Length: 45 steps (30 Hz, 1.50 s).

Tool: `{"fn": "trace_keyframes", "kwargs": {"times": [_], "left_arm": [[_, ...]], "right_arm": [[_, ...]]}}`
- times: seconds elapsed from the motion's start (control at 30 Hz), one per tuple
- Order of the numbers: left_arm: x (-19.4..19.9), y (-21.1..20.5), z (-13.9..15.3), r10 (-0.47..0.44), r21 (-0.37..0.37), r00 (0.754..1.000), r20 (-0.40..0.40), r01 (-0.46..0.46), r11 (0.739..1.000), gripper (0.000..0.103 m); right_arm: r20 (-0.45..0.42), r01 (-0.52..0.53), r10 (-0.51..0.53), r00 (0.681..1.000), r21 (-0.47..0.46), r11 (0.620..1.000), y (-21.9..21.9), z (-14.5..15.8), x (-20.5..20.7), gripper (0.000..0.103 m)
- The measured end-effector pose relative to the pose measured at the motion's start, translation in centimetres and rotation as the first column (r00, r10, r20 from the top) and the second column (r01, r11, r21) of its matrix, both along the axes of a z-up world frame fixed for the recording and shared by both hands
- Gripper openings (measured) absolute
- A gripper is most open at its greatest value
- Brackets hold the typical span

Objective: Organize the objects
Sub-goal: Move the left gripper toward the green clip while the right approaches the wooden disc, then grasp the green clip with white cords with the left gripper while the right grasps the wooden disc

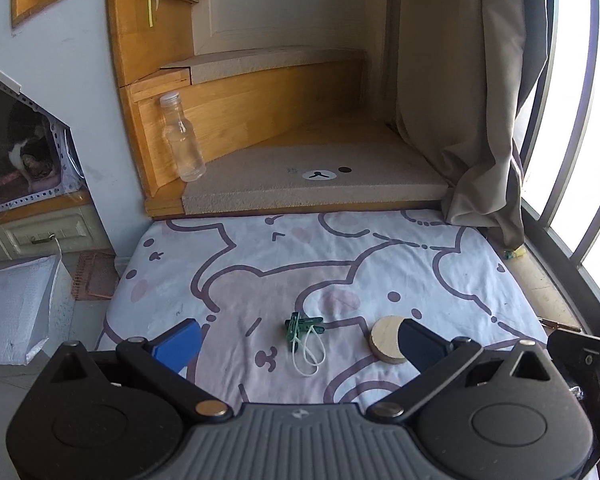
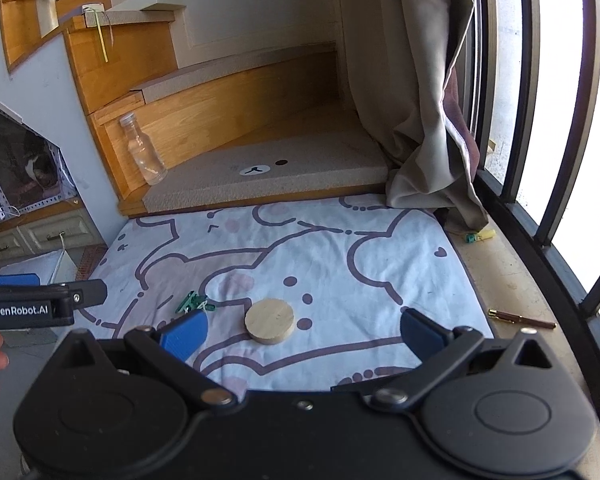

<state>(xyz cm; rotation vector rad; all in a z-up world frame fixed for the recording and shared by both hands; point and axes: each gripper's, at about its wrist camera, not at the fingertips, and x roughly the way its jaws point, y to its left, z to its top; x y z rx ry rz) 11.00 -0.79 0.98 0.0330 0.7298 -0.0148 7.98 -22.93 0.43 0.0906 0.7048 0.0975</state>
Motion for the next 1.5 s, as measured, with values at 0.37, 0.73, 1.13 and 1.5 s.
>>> {"fn": "trace_keyframes", "kwargs": {"times": [0.37, 0.73, 1.13, 1.5], "left_arm": [[4.6, 0.3, -2.1, 0.041, -0.058, 0.999, -0.005, -0.041, 0.997, 0.093], [8.5, 0.7, -5.5, 0.044, -0.133, 0.995, -0.089, -0.056, 0.99, 0.071], [11.9, 2.8, -10.8, 0.095, -0.227, 0.957, -0.274, -0.161, 0.96, 0.059], [13.5, 3.8, -13.9, 0.115, -0.248, 0.926, -0.359, -0.214, 0.945, 0.052]], "right_arm": [[-0.013, -0.073, 0.072, 0.997, -0.045, 0.996, 0.7, -1.3, 4.1, 0.103], [-0.099, -0.009, 0.005, 0.995, -0.033, 0.999, 0.1, -2.1, 9.2, 0.103], [-0.186, 0.078, -0.069, 0.98, 0.044, 0.996, 0.6, -5.8, 12.7, 0.103], [-0.245, 0.085, -0.062, 0.968, 0.084, 0.993, 0.6, -9.4, 15.0, 0.103]]}}
